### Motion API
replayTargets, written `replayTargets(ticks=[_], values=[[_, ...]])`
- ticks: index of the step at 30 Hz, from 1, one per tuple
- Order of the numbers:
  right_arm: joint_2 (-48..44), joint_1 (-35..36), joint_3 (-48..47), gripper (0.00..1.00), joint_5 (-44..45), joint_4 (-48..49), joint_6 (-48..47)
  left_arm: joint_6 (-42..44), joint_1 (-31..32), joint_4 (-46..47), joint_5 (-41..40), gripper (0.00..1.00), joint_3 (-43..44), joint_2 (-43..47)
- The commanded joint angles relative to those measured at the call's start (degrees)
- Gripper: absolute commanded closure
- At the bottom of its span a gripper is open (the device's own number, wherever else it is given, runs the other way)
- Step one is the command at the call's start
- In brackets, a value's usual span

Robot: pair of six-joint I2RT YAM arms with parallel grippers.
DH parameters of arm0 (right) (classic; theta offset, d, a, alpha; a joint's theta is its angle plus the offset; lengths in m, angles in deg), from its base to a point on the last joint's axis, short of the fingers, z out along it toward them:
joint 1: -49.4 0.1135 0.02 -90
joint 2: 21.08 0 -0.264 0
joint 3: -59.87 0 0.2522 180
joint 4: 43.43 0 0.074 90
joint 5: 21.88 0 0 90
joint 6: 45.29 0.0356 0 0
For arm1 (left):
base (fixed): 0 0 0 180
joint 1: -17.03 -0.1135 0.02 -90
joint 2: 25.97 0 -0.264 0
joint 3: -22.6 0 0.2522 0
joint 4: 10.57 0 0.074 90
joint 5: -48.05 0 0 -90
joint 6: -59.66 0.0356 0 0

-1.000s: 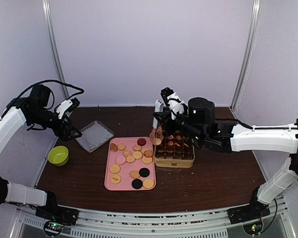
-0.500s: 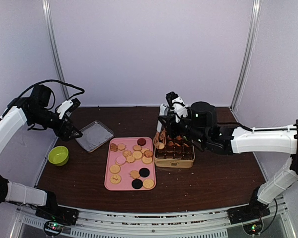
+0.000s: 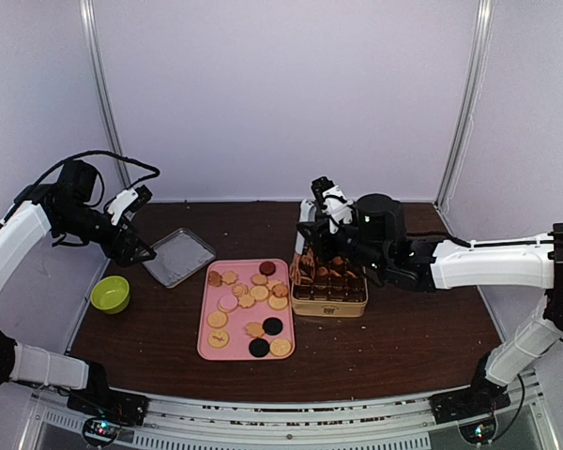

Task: Pack the cookies
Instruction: Place the fake cookies in the empty pocket of the box, then pick up the fake cookies from the plate.

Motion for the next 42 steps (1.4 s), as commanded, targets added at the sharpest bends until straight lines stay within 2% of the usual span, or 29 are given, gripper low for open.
replayTargets(ticks=[1,6,13,23,30,36,42], values=[[-0.71,-0.35,-2.03,0.64,-0.69,2.12,-0.61,0.18,-0.48,0.37,1.25,0.02,1.11,0.46],[-0.83,-0.3,-2.41,0.65,-0.66,1.94,-0.68,0.17,-0.44,0.43,1.23,0.02,1.24,0.63],[-2.45,-0.34,-2.95,0.73,0.37,1.39,-1.58,0.2,-0.48,0.37,1.53,0.03,1.44,0.68],[-3.24,-0.14,-4.68,0.75,-1.57,0.14,-1.96,0.13,-0.47,0.37,1.56,0.03,1.45,0.59],[-2.6,5.43,-8.14,0.73,-2.49,0.66,-1.59,0.29,-0.46,0.28,0.86,0.02,1.41,0.67],[4.4,11.95,-12.87,0.71,-3.71,0.16,-0.64,0.27,-0.45,0.28,-0.04,0.02,1.2,1.09],[10.51,14.92,-14.41,0.69,-4.41,0.43,1.24,0.3,-0.45,0.28,-0.11,0.02,1.11,1.45]])
